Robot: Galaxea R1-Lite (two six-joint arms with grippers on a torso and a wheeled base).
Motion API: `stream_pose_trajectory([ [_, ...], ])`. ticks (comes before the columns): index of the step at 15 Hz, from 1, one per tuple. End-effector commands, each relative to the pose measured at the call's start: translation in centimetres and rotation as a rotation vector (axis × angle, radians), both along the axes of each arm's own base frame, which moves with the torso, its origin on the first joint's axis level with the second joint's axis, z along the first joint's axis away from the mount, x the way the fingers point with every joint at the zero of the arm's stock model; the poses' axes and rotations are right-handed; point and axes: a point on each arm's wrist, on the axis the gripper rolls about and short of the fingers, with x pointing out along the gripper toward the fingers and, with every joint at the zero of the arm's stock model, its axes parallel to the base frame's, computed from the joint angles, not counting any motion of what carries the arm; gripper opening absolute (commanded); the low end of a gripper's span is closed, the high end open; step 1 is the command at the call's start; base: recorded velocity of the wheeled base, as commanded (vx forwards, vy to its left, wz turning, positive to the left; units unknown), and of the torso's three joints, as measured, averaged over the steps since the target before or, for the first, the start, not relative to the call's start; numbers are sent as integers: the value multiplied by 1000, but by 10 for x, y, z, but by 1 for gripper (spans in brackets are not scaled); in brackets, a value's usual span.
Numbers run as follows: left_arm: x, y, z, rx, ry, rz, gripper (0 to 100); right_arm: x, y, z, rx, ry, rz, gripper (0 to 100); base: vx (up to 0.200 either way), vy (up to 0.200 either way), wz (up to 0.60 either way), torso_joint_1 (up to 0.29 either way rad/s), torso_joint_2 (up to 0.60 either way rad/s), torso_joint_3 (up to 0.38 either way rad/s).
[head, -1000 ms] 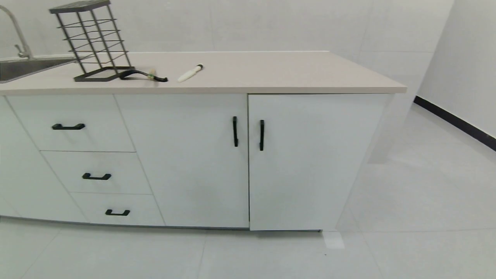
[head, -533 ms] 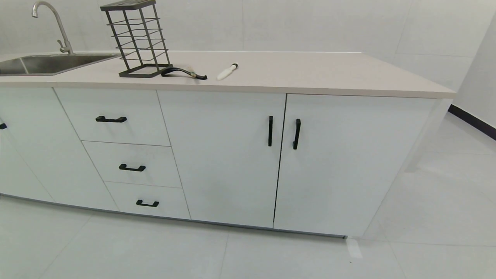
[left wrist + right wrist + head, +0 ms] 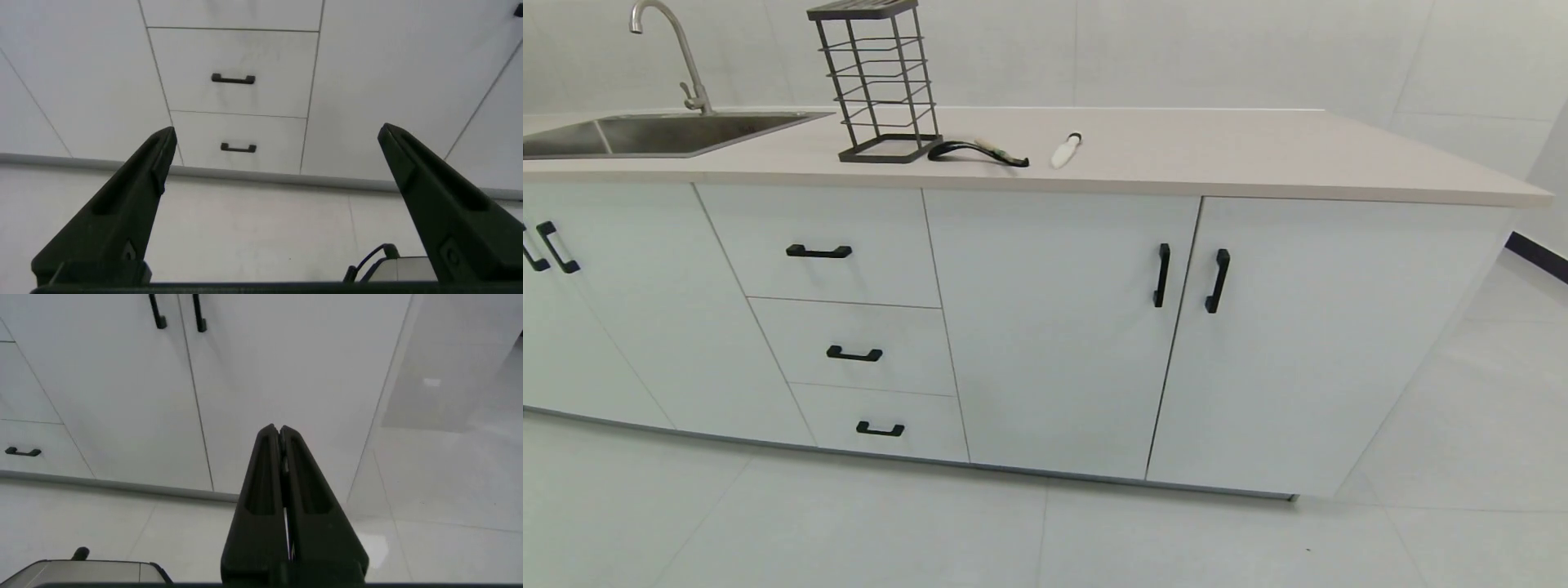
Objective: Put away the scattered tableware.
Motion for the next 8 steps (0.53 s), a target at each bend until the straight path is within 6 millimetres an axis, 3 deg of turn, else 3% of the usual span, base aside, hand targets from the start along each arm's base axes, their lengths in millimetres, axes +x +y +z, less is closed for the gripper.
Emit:
stream_pose_trajectory([
  [1,0,0,0,0,0,0,100,0,0,0,0,1,1,0,0,200,0,2,7,7],
  [3,0,0,0,-2,0,0,100,0,0,0,0,2,1,0,200,200,0,0,5,5],
  [8,0,0,0,-5,0,2,100,0,0,0,0,2,1,0,200,0,0,0,1,4],
])
